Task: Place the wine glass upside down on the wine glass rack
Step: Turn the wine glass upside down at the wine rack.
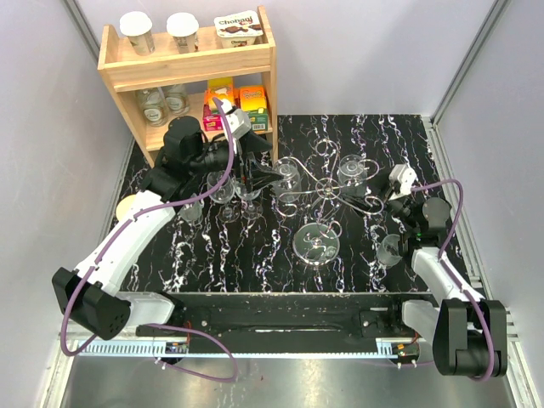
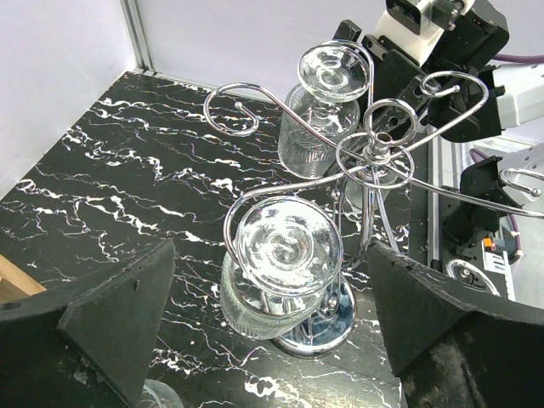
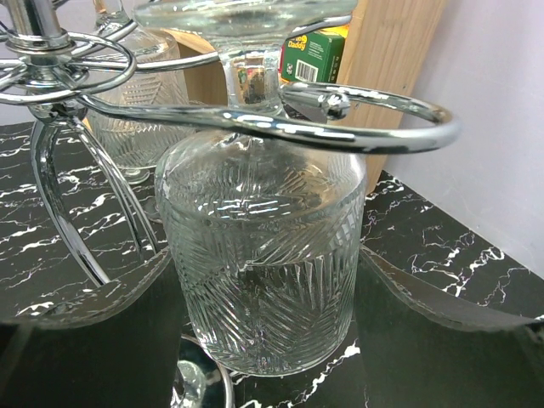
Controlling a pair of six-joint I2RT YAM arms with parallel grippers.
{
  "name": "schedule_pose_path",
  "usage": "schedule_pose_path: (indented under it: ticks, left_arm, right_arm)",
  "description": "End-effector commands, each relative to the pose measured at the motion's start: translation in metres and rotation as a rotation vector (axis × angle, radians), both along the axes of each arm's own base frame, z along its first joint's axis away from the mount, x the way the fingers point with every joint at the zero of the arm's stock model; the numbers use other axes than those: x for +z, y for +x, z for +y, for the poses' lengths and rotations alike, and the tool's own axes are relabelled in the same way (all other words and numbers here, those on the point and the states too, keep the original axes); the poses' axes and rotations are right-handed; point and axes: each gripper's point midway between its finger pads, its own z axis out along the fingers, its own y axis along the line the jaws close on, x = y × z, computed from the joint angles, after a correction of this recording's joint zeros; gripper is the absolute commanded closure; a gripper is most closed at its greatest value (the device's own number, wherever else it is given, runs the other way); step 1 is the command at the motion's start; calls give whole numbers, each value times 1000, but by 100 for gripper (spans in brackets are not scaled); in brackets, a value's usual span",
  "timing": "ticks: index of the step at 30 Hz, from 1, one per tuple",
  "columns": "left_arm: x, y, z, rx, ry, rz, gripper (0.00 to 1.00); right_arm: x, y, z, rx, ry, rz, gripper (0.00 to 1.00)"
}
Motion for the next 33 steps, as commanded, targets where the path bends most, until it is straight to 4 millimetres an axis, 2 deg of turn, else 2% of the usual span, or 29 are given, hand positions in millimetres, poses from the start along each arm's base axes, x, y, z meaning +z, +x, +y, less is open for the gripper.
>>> schedule_pose_path:
  ticks: [1, 13, 26, 33]
  left_arm:
    - [16, -3, 2, -1, -20, -79, 1]
    - [16, -5, 3, -2, -20, -80, 1]
    - [15, -9, 5, -3, -17, -86, 1]
    - [14, -10, 5, -6, -19, -84, 1]
  right_arm:
    - [27, -9, 1, -5, 4, -125, 100]
    - [29, -9, -10, -49, 45, -103, 100]
    - [34, -19, -20, -54, 69, -103, 100]
    - [34, -10, -31, -116, 84, -100, 100]
